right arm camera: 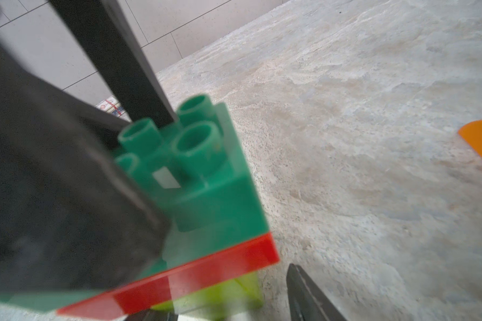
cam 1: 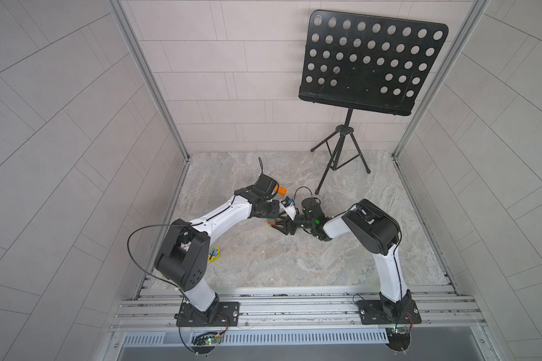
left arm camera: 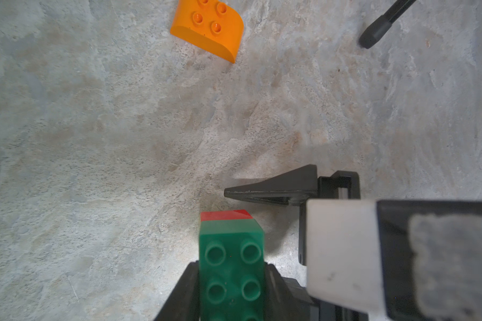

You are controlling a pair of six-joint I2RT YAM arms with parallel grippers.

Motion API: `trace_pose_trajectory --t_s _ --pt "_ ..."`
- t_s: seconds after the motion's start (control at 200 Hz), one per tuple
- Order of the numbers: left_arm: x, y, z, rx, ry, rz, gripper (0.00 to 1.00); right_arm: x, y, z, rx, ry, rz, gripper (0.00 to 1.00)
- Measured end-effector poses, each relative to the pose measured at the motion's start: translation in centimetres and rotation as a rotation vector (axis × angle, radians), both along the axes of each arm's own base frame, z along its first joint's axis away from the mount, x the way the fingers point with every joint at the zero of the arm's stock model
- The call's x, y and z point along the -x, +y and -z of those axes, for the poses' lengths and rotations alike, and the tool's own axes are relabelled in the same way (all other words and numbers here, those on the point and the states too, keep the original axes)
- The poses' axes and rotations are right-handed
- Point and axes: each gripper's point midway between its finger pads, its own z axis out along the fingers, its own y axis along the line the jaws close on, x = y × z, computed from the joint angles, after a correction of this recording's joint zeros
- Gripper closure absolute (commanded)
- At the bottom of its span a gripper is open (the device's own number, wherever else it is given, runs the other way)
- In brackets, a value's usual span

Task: Assemble an ice cream with lego
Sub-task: Assemble the lego brick with the lego brick.

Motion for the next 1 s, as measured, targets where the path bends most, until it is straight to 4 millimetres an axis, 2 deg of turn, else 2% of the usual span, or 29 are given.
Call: trace_pose_trajectory --t_s 0.575,0.791,1.001 --pt "0.06 -0.23 0.20 -0.067 -0.061 -0.043 0.80 -0.08 -0.24 0.28 0.004 0.027 0.010 0.29" --pt "0.01 -0.21 0.21 -0.090 -0.081 -0.062 0.72 -0.44 -0.51 0.17 -0.001 0.032 0.018 0.23" --pt "-0.09 -0.10 0.20 -0.095 -0.089 -0.075 0.61 -0.62 -0.58 0.10 -0.001 0.040 0.017 0.22"
